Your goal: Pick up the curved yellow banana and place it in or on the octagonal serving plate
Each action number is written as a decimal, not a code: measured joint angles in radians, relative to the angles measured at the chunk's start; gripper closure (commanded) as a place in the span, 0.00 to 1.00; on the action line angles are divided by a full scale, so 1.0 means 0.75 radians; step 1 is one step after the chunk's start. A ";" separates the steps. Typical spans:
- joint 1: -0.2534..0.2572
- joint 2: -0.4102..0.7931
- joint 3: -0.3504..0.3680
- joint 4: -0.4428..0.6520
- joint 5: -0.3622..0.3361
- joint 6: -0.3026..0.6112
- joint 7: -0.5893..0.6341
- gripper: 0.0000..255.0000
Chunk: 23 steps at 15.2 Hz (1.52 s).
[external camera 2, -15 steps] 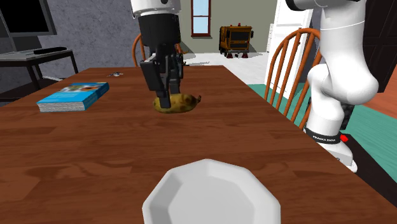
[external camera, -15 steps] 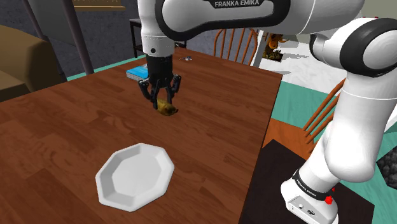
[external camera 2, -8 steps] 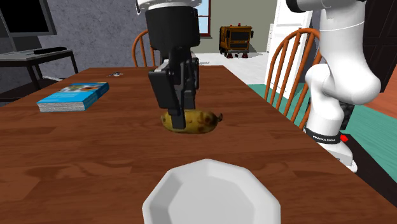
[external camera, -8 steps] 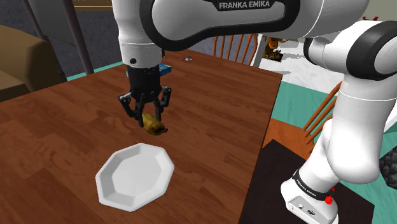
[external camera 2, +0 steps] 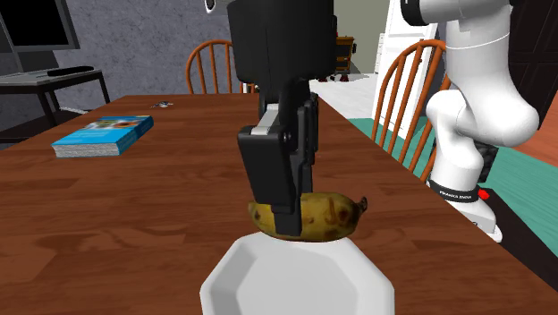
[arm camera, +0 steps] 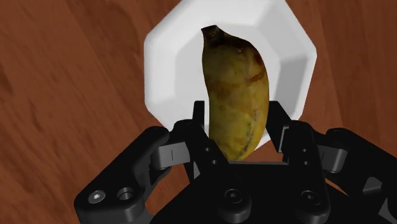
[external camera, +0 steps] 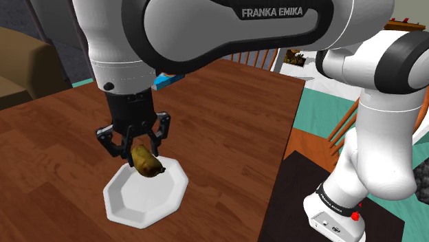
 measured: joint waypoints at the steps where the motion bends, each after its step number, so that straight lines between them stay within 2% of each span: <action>1: 0.005 0.005 0.001 -0.002 -0.002 0.006 0.007 1.00; 14: -0.010 0.009 -0.006 -0.226 -0.007 0.231 0.009 1.00; 20: -0.009 0.017 -0.007 -0.227 -0.011 0.240 0.009 1.00; 21: -0.009 0.017 -0.007 -0.227 -0.011 0.240 0.009 0.00; 23: -0.009 0.017 -0.007 -0.226 -0.011 0.240 0.009 0.00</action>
